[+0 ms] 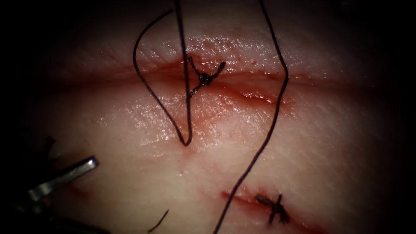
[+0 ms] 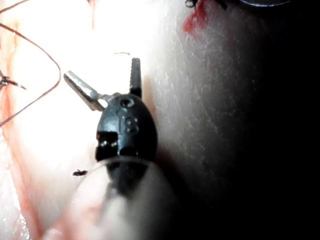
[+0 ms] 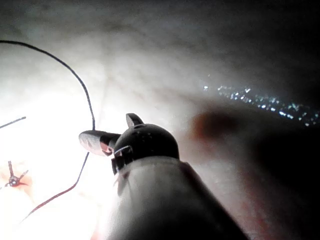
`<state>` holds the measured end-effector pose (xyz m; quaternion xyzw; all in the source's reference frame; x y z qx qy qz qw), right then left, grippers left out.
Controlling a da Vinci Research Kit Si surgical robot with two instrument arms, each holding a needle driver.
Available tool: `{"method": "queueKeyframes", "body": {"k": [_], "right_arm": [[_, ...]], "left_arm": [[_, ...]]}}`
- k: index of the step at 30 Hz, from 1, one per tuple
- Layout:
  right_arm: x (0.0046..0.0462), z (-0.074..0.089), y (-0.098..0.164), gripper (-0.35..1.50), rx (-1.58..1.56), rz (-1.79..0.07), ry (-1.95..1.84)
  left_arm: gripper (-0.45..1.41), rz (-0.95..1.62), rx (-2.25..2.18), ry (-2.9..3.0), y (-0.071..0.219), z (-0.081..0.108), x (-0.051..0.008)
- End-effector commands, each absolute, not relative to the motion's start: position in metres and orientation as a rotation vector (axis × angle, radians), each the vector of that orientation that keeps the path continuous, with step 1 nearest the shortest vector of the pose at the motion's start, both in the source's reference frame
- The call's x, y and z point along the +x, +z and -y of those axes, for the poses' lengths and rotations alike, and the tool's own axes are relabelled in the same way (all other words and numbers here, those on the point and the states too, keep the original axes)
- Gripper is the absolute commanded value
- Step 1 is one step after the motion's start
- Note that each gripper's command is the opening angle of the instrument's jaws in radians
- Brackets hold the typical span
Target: Wound Closure
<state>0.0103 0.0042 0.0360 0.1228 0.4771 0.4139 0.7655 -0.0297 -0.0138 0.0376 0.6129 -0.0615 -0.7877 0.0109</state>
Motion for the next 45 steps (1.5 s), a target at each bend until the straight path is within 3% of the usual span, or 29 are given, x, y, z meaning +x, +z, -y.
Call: {"method": "queueKeyframes", "body": {"k": [1, 10, 28, 31, 32, 33, 39, 45], "right_arm": [[0.0104, -0.003, 0.036, 1.49, 0.259, -1.035, 0.895], [0.0106, 0.001, 0.035, 1.49, 0.242, -1.081, 0.888], [0.0102, 0.003, 0.036, 1.44, 0.277, -1.111, 0.931], [0.0099, 0.003, 0.037, 1.44, 0.281, -1.111, 0.936], [0.0098, 0.004, 0.037, 1.42, 0.285, -1.111, 0.94], [0.0096, 0.004, 0.037, 1.38, 0.289, -1.114, 0.943], [0.0091, 0.004, 0.036, 1.32, 0.298, -1.126, 0.952], [0.0092, 0.004, 0.036, 1.28, 0.298, -1.126, 0.952]], "left_arm": [[0.79, 0.252, 1.864, -2.405, 0.037, 0.014, -0.0318], [0.78, 0.4, 1.579, -2.281, 0.04, 0.011, -0.0381], [0.79, 0.456, 1.572, -2.173, 0.041, 0.009, -0.0418], [0.61, 0.457, 1.578, -2.158, 0.041, 0.009, -0.0421], [0.32, 0.457, 1.58, -2.154, 0.041, 0.009, -0.0421], [-0.45, 0.429, 1.567, -2.152, 0.041, 0.009, -0.042], [-0.45, 0.366, 1.528, -2.208, 0.041, 0.007, -0.0417], [-0.45, 0.465, 1.475, -2.373, 0.044, 0.0, -0.0398]]}}
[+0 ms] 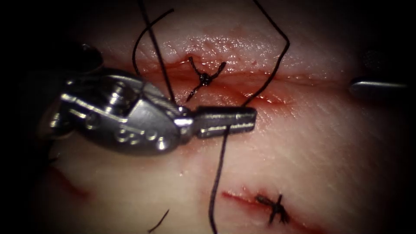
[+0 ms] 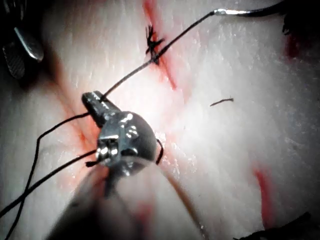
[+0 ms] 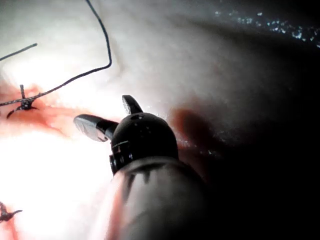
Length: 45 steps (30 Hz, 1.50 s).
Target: Wound Closure
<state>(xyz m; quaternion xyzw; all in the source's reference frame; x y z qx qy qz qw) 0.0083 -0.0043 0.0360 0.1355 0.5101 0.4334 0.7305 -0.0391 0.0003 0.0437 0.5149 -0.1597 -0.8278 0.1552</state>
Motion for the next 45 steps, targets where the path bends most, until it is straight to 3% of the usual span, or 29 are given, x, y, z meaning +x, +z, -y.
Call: {"method": "queueKeyframes", "body": {"k": [1, 12, 14, 15, 16, 17, 20, 24, 25, 27, 28, 30, 32, 34, 45], "right_arm": [[0.0092, 0.004, 0.036, 1.28, 0.298, -1.126, 0.952], [0.0094, 0.005, 0.036, 1.01, 0.295, -1.128, 0.95], [0.0094, 0.006, 0.036, 0.68, 0.298, -1.115, 0.942], [0.0094, 0.006, 0.036, 0.33, 0.304, -1.099, 0.935], [0.0094, 0.006, 0.036, -0.21, 0.297, -1.07, 0.896], [0.0095, 0.007, 0.036, -0.33, 0.273, -1.051, 0.841], [0.01, 0.008, 0.036, -0.28, 0.163, -1.033, 0.627], [0.0105, 0.008, 0.035, -0.35, 0.207, -1.071, 0.585], [0.0111, 0.009, 0.035, -0.21, 0.217, -1.082, 0.575], [0.0115, 0.009, 0.035, 0.1, 0.22, -1.085, 0.573], [0.0115, 0.009, 0.035, 0.1, 0.22, -1.085, 0.573], [0.012, 0.009, 0.035, 0.49, 0.224, -1.085, 0.572], [0.0126, 0.009, 0.035, 0.81, 0.223, -1.091, 0.572], [0.0128, 0.009, 0.035, 0.91, 0.22, -1.091, 0.571], [0.0133, 0.01, 0.036, 0.93, 0.223, -1.099, 0.559]], "left_arm": [[-0.45, 0.465, 1.475, -2.373, 0.044, 0.0, -0.0398], [-0.45, 0.613, 1.432, -2.559, 0.052, -0.01, -0.0378], [-0.45, 0.63, 1.43, -2.589, 0.053, -0.011, -0.0379], [-0.45, 0.644, 1.427, -2.598, 0.053, -0.012, -0.038], [-0.45, 0.656, 1.429, -2.613, 0.053, -0.012, -0.0381], [-0.45, 0.679, 1.428, -2.626, 0.054, -0.013, -0.0382], [-0.45, 0.726, 1.432, -2.662, 0.054, -0.015, -0.039], [-0.45, 0.742, 1.424, -2.68, 0.055, -0.016, -0.0397], [-0.45, 0.744, 1.436, -2.683, 0.055, -0.016, -0.0401], [0.51, 0.735, 1.462, -2.705, 0.055, -0.017, -0.0405], [0.51, 0.735, 1.462, -2.705, 0.055, -0.017, -0.0405], [1.09, 0.703, 1.511, -2.745, 0.055, -0.016, -0.0405], [1.26, 0.639, 1.604, -2.776, 0.054, -0.015, -0.0402], [1.28, 0.579, 1.681, -2.786, 0.053, -0.014, -0.0397], [1.21, 0.376, 1.73, -2.812, 0.047, -0.007, -0.0332]]}}
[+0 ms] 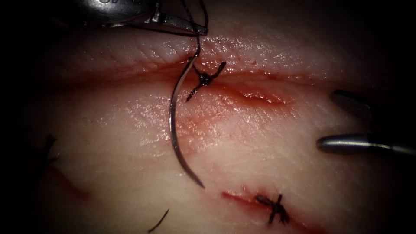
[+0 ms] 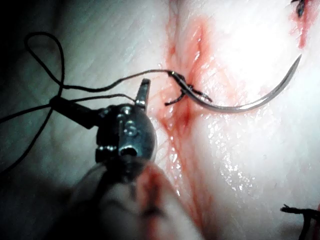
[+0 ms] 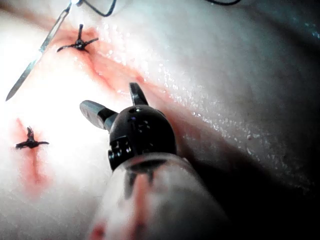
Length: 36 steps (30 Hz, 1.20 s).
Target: Wound Closure
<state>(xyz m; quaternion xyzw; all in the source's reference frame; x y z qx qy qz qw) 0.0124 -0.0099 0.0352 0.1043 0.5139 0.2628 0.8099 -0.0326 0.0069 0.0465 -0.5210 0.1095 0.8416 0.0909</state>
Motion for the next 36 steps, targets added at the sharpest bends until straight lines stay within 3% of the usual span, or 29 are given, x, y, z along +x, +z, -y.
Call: {"method": "queueKeyframes", "body": {"k": [1, 7, 13, 36], "right_arm": [[0.0133, 0.01, 0.036, 0.93, 0.223, -1.099, 0.559], [0.0139, 0.01, 0.036, 0.96, 0.225, -1.101, 0.554], [0.0142, 0.01, 0.036, 0.94, 0.244, -1.1, 0.537], [0.0141, 0.01, 0.036, 0.88, 0.248, -1.104, 0.531]], "left_arm": [[1.21, -0.335, -1.541, 2.505, 0.047, -0.007, -0.0332], [1.23, -0.365, -1.213, 2.755, 0.046, -0.005, -0.0305], [1.16, -0.446, -1.171, 2.88, 0.046, -0.003, -0.0295], [0.79, -0.482, -1.647, 2.912, 0.044, 0.01, -0.0371]]}}
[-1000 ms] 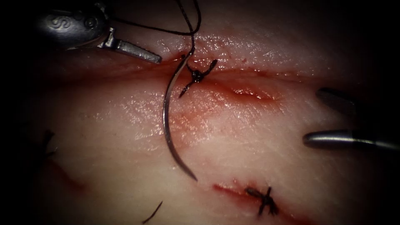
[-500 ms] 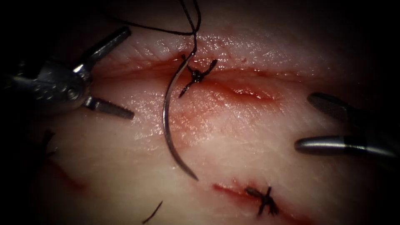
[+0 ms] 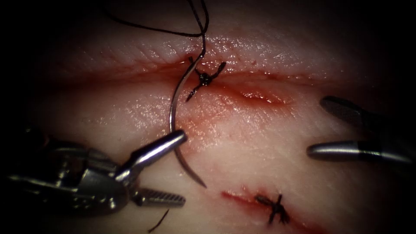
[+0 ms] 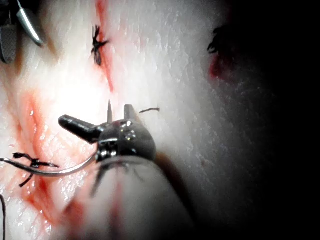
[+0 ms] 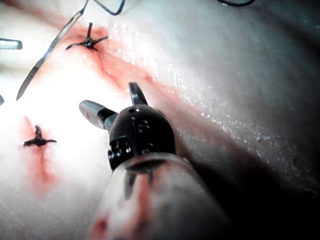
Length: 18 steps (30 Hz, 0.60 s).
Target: Wound Closure
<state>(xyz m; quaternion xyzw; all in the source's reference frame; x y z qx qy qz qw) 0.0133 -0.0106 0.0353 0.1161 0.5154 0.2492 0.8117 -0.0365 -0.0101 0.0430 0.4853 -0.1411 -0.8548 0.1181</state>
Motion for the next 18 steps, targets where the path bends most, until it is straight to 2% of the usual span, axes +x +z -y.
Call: {"method": "queueKeyframes", "body": {"k": [1, 18], "right_arm": [[0.0141, 0.0104, 0.0357, 0.88, 0.248, -1.104, 0.53], [0.0142, 0.0104, 0.0356, 0.86, 0.25, -1.102, 0.53]], "left_arm": [[0.79, 0.415, 1.403, -2.502, 0.0442, 0.01, -0.0372], [0.79, 0.26, 1.276, -2.53, 0.049, 0.0114, -0.0387]]}}
